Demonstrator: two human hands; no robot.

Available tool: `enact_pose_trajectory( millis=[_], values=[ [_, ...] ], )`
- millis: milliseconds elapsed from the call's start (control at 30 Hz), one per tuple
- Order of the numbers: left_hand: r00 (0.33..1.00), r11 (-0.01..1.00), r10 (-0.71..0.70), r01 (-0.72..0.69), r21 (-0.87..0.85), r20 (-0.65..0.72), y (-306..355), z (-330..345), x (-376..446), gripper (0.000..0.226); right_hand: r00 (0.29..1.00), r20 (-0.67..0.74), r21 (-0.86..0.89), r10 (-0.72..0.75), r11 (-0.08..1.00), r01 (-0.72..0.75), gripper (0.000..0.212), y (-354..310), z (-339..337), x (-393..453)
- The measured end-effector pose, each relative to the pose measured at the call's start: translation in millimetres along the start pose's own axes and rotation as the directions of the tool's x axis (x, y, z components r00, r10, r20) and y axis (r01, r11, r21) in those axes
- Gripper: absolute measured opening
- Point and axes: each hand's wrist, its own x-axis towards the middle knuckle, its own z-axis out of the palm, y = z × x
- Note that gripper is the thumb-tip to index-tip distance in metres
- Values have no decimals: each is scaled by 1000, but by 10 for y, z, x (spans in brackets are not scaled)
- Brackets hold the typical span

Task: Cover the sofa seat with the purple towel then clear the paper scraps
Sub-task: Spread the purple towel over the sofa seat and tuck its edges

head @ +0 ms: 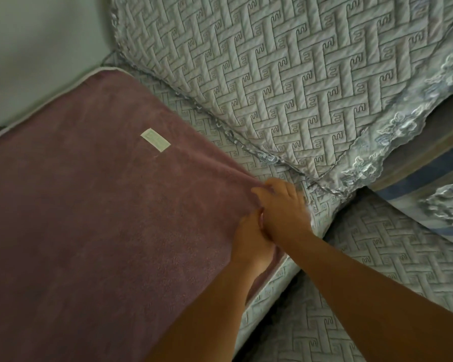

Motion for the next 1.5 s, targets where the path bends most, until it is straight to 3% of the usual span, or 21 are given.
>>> enact_pose_trajectory(
  millis=[167,267,400,533,667,767,833,933,1100,1200,1333,1433,1500],
  values=[
    [977,975,106,-65,214,-183,60,-511,376,28,999,-23,180,-36,983,40,62,-286,-6,287],
    [972,945,144,-80,317,-185,151,-847,636,28,1000,-23,259,15,966,-9,59,-456,-13,473],
    [963,896,222,-140,420,-152,295,-1157,982,28,992,-80,261,100,962,-76,38,-548,-14,746],
    [964,732,259,-156,663,-60,414,-1357,1309,50,986,-47,280,158,950,-139,24,-614,-19,1005],
    [987,603,158,-130,787,42,491,-1532,1576,70,985,47,283,164,944,-170,32,-675,-6,1174],
    [983,433,121,-176,884,137,503,-1614,1701,55,992,63,248,112,961,-124,22,-705,10,1231],
    [975,376,138,-215,902,174,494,-1680,1755,39,997,20,228,77,970,-80,14,-721,24,1259],
    [954,400,216,-281,872,208,516,-1786,1776,15,995,-66,242,69,969,-52,8,-720,-5,1272],
    [935,488,336,-278,828,115,488,-1770,1807,15,987,-139,199,84,978,-55,25,-723,24,1316],
    [926,622,377,-267,736,17,442,-1677,1851,25,984,-147,159,100,984,-76,35,-720,78,1333],
    [940,756,340,-290,586,26,436,-1541,1910,46,975,-210,129,79,990,-53,37,-775,118,1339],
    [940,776,342,-272,568,-17,377,-1560,1927,46,993,-119,291,-5,956,40,46,-910,176,1349],
    [916,714,373,-180,677,-150,273,-1632,1949,48,999,-35,382,-27,923,38,54,-983,229,1381]
  ],
)
